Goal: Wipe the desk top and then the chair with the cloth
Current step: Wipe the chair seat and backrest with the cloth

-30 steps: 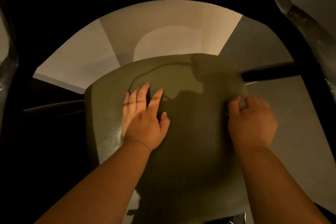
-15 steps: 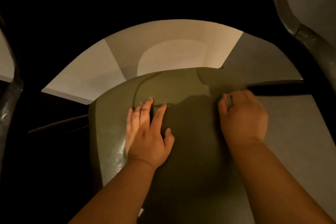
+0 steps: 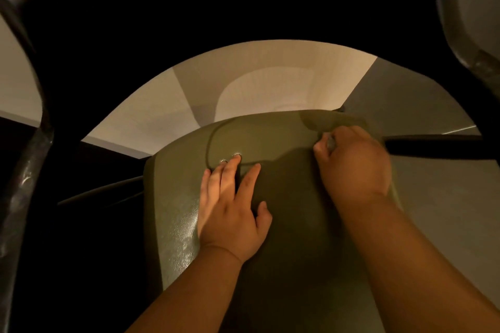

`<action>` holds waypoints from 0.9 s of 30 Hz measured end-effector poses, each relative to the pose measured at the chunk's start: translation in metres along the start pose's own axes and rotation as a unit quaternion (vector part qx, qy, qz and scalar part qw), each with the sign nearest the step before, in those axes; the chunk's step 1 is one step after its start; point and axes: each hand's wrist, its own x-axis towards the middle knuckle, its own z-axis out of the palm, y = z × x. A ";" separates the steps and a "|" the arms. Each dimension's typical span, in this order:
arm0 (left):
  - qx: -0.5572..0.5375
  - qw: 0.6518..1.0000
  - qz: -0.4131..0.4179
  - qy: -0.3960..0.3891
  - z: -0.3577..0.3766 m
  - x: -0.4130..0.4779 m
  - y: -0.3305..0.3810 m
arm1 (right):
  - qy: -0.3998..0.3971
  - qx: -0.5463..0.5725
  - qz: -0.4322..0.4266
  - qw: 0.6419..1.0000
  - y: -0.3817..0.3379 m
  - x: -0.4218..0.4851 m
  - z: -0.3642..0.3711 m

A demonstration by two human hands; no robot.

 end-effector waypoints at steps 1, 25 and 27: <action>0.003 1.000 0.000 -0.002 0.000 0.000 -0.001 | 0.002 -0.002 0.005 1.000 -0.001 0.011 0.002; -0.023 0.999 0.014 0.042 0.007 -0.005 -0.004 | -0.028 0.000 -0.070 0.997 -0.042 0.045 0.014; -0.044 0.998 0.012 0.044 0.006 -0.010 -0.004 | -0.051 0.018 -0.089 0.995 -0.041 0.010 0.012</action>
